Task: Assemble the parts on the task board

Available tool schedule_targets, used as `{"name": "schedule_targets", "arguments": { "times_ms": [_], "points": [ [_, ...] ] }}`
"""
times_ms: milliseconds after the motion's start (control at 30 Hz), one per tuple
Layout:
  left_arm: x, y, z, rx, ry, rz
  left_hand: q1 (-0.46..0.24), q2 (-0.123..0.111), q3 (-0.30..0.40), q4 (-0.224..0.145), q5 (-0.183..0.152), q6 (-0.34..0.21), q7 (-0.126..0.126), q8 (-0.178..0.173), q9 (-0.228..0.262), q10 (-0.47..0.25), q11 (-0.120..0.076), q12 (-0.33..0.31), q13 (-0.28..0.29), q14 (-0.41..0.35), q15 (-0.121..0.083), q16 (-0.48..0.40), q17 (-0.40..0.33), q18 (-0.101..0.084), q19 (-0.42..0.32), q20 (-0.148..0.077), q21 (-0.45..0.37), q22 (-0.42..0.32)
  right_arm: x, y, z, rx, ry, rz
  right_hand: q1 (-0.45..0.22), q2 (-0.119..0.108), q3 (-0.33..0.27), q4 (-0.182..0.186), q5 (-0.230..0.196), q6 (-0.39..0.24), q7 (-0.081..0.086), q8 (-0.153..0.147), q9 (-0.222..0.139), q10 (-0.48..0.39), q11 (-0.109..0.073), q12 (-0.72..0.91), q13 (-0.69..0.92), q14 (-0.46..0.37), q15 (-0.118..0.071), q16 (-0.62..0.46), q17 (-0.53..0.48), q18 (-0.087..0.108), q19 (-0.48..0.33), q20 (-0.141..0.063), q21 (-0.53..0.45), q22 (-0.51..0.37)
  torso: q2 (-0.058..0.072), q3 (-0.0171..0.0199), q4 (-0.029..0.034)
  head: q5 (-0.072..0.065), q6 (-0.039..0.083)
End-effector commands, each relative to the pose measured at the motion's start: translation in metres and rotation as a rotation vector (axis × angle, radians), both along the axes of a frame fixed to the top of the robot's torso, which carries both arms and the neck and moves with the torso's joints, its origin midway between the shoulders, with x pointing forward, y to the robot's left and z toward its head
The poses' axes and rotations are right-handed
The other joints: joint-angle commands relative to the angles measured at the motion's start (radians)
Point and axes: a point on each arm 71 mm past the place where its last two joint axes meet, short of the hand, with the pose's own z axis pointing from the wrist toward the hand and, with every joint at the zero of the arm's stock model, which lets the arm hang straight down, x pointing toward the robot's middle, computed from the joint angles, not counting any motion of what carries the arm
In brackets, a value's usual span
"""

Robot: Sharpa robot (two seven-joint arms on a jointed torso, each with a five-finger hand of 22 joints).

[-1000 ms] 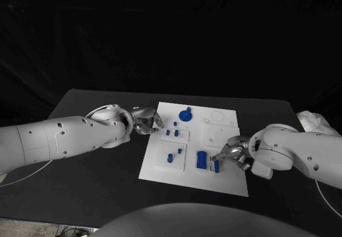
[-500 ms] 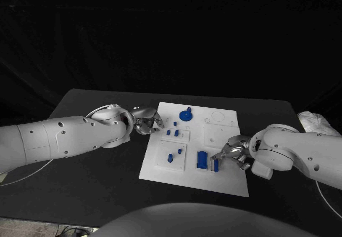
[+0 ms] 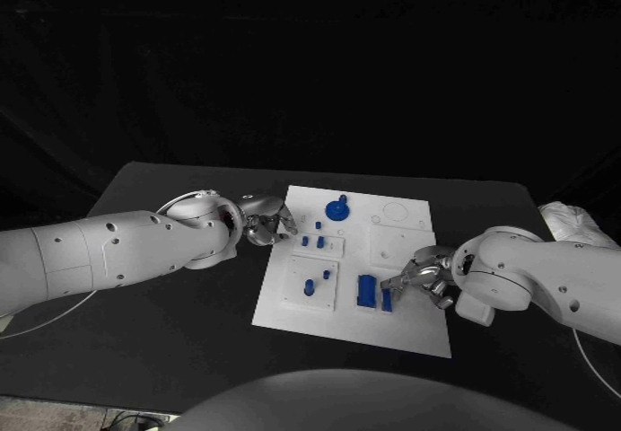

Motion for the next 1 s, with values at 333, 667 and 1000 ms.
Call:
{"name": "schedule_targets", "arguments": {
  "times_ms": [333, 667, 1000],
  "points": [
    [0.000, 0.000, -0.002, 0.004, 0.021, 0.000, 0.003, 0.005, 0.006, -0.001, 0.003, -0.005, 0.002, 0.003, 0.002, 0.010, -0.001, -0.005, -0.001, -0.008, 0.003, -0.004, -0.002, 0.010, -0.007, 0.000, -0.004, 0.148, 0.000, -0.003, 0.001, 0.012, -0.035, -0.004, -0.037, -0.003, -0.062, 0.024, -0.132, 0.006, 0.006, -0.017, 0.018, 0.106, 0.005, 0.004, 0.263, 0.091, 0.005, -0.003, 0.213, 0.009, 0.003, 0.005, -0.007, 0.139, 0.000, 0.0008, 0.0005, 0.005, 0.000],
    [-0.001, 0.001, -0.002, -0.003, 0.017, 0.002, 0.003, 0.005, 0.006, -0.001, 0.003, -0.005, 0.002, 0.003, 0.002, 0.010, -0.001, -0.005, -0.001, -0.008, 0.003, -0.004, -0.002, 0.010, -0.007, 0.000, -0.004, 0.148, 0.002, -0.011, 0.022, 0.147, -0.366, -0.039, -0.023, 0.013, -0.118, 0.048, -0.013, 0.012, -0.003, 0.002, 0.054, 0.106, -0.003, 0.004, 0.263, 0.106, -0.003, 0.037, 0.263, -0.005, 0.035, -0.004, 0.070, 0.160, 0.001, 0.0012, -0.0001, 0.011, 0.000],
    [-0.003, 0.006, -0.001, -0.010, 0.010, 0.007, 0.004, 0.005, 0.007, -0.001, 0.003, -0.003, 0.003, 0.004, 0.003, 0.011, -0.001, -0.006, -0.001, -0.009, 0.003, -0.005, -0.002, 0.010, -0.007, 0.001, -0.004, 0.148, -0.021, -0.013, 0.047, 0.313, -0.720, 0.155, 0.291, 0.025, -0.040, -0.132, 0.296, -0.181, 0.039, 0.038, 0.126, 0.106, 0.036, 0.004, 0.263, 0.106, 0.027, 0.038, 0.263, -0.017, 0.030, 0.016, 0.116, 0.171, 0.000, -0.0022, -0.0045, 0.013, 0.000]
  ]
}}
